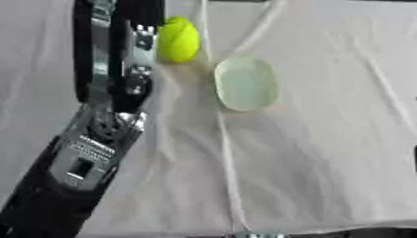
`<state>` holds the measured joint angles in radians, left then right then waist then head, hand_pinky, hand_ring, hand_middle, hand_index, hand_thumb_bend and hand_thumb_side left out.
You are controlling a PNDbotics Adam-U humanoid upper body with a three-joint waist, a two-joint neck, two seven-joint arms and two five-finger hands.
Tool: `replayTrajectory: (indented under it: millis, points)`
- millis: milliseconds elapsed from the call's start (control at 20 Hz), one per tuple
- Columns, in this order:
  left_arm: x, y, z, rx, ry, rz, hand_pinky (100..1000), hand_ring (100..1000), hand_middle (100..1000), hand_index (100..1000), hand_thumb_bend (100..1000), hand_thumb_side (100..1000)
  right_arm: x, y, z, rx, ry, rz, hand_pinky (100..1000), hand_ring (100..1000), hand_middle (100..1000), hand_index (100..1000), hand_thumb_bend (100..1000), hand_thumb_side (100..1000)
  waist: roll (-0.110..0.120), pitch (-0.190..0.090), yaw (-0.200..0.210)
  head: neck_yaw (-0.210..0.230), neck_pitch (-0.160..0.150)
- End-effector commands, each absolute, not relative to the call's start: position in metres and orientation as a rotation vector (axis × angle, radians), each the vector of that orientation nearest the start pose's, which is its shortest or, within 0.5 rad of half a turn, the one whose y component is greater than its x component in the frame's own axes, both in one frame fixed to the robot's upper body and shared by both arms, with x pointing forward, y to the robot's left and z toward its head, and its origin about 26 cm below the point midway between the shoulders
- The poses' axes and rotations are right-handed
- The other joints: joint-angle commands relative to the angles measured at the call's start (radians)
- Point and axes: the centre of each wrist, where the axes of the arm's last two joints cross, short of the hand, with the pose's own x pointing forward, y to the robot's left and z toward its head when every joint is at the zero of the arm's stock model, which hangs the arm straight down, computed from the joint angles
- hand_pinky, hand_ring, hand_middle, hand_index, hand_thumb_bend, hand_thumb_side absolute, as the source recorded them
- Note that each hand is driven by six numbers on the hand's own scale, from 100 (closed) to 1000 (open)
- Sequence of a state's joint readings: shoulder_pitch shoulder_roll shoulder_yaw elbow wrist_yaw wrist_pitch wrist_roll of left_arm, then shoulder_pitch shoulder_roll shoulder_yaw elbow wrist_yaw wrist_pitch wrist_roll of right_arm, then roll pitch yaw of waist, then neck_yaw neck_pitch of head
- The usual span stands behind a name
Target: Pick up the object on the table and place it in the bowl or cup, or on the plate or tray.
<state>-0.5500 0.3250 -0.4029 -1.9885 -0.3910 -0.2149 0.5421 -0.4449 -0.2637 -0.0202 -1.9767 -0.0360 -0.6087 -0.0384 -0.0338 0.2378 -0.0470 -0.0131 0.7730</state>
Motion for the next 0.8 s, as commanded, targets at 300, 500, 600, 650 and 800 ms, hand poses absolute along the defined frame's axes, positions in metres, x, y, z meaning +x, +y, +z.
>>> replayTrajectory:
  millis: [300, 500, 600, 650, 800]
  points:
    - [0.295, 0.15, 0.233, -0.372, 3.334, 0.412, 719, 730, 997, 896, 133, 1000, 0.311, -0.249, 0.249, 0.03, 3.183, -0.416, 701, 808, 813, 950, 100, 898, 0.018, -0.003, -0.02, -0.025, -0.003]
    - [0.296, 0.154, 0.233, -0.407, 3.325, 0.458, 680, 700, 986, 888, 143, 1000, 0.312, -0.252, 0.249, 0.05, 3.185, -0.431, 695, 803, 810, 950, 100, 904, 0.022, -0.004, -0.028, -0.034, -0.005]
    - [0.296, 0.155, 0.233, -0.405, 3.329, 0.466, 664, 691, 979, 883, 150, 1000, 0.313, -0.253, 0.249, 0.06, 3.191, -0.434, 695, 803, 811, 952, 100, 907, 0.023, -0.006, -0.027, -0.041, -0.009]
    - [0.296, 0.154, 0.233, -0.4, 3.333, 0.464, 668, 693, 980, 884, 149, 1000, 0.314, -0.254, 0.249, 0.064, 3.194, -0.436, 695, 803, 810, 952, 100, 906, 0.023, -0.007, -0.026, -0.045, -0.011]
    - [0.296, 0.153, 0.232, -0.385, 3.343, 0.449, 644, 679, 972, 876, 165, 1000, 0.316, -0.254, 0.25, 0.071, 3.199, -0.444, 699, 804, 812, 955, 100, 909, 0.024, -0.007, -0.026, -0.062, -0.044]
